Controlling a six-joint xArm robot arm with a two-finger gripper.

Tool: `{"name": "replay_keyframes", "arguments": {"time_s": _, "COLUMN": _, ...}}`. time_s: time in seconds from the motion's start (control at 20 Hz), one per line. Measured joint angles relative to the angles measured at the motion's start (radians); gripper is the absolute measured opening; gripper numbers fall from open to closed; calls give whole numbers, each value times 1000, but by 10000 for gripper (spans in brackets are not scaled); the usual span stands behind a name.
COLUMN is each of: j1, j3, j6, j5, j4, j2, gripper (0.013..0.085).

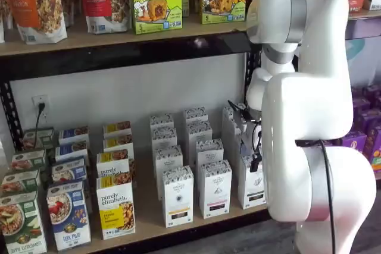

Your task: Pick up the white box with a green strip in the middle, on the bottom shelf, the sixth box from the left

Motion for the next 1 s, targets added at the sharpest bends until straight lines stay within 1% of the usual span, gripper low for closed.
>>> {"name": "replay_keyframes", "arguments": {"time_s": 0.15, "j1": -4, "j3": -25, "j6": -14, "j5": -7, "j4": 12, "j2": 28, "gripper": 850}}
{"name": "replay_keyframes", "arguments": {"time_s": 0.35, "j1": -12, "j3": -74, "j6": -45, "j5": 1, "j4": 39, "j2": 70, "gripper": 850}}
{"name": "replay_keyframes", "arguments": {"time_s": 0.65, "j1": -16, "j3": -138, "j6": -42, "j5": 4, "j4": 32, "j2": 125, "gripper": 850}}
{"name": "replay_keyframes", "arguments": {"time_s": 1.0, "j1": -13, "j3": -189, "j6": -23, "j5": 7, "j4": 13, "j2": 170, "gripper": 850}}
